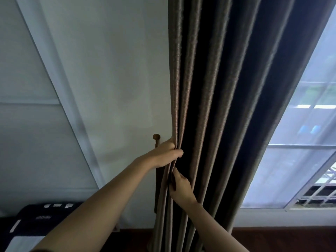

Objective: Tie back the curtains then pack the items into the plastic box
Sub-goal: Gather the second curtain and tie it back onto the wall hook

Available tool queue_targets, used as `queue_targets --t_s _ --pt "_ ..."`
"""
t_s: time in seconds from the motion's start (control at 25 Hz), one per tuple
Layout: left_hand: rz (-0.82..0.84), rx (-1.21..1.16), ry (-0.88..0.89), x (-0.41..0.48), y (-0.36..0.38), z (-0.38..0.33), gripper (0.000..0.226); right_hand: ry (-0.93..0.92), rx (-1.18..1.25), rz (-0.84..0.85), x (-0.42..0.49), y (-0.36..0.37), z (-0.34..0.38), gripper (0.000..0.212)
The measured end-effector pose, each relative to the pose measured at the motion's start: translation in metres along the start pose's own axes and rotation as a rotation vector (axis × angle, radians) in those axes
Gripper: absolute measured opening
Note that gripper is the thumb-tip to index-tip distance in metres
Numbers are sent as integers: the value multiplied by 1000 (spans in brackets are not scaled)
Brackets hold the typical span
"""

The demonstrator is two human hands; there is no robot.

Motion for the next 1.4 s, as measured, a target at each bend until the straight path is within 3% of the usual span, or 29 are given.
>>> queue_targets --t_s 0.12,0.2,0.28,0.4,0.44,0.48,0.56,0.68,0.76,1.04,1.16,1.2,1.28,1.32,1.4 --pt "-79 115 36 9 -5 -11 48 35 10 116 -10 17 -14 71" --pt "-209 139 7 12 -15 -10 53 26 9 163 -20 22 -20 72" --pt "-246 150 -39 16 -18 1 47 -144 -56 -98 -23 -12 -2 67" --pt "-261 197 -76 19 -21 14 43 -441 -5 -734 -42 -101 47 49" --pt "-268 195 -63 18 -22 14 44 -468 54 -810 -39 -123 60 51" --pt "-272 184 -49 17 -22 12 47 -444 112 -804 -27 -141 69 56" --pt "-277 151 -53 15 -20 10 48 -285 199 -586 9 -146 65 63" --pt "-232 103 -84 14 -10 6 40 -128 46 -206 24 -93 33 57" --pt "-186 87 -90 16 -4 4 43 -75 -1 -61 5 -50 3 53" --pt "-112 44 -94 22 16 -7 38 -38 -28 -36 -5 -28 -17 46" --pt "-274 109 -6 22 10 -19 43 -66 -60 8 -14 -27 -13 45" --pt "-340 117 -7 21 6 -17 41 -155 -119 -84 -18 -41 -2 45" --pt "-379 107 -28 19 2 -11 38 -399 -227 -426 -31 -90 31 44" --pt "-363 103 -32 19 1 -7 37 -462 -176 -602 -36 -118 44 44" --pt "-338 109 -29 20 -3 -1 32 -479 -24 -796 -27 -165 57 52"
Point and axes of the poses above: each hand's wrist, its own x-axis towards the middle knuckle, its own y-axis out of the palm, z = x × y, the point moved 10 cm from there along x, towards the middle knuckle, and after that the axes turned 7 degrees about x, right-handed, at the moved point
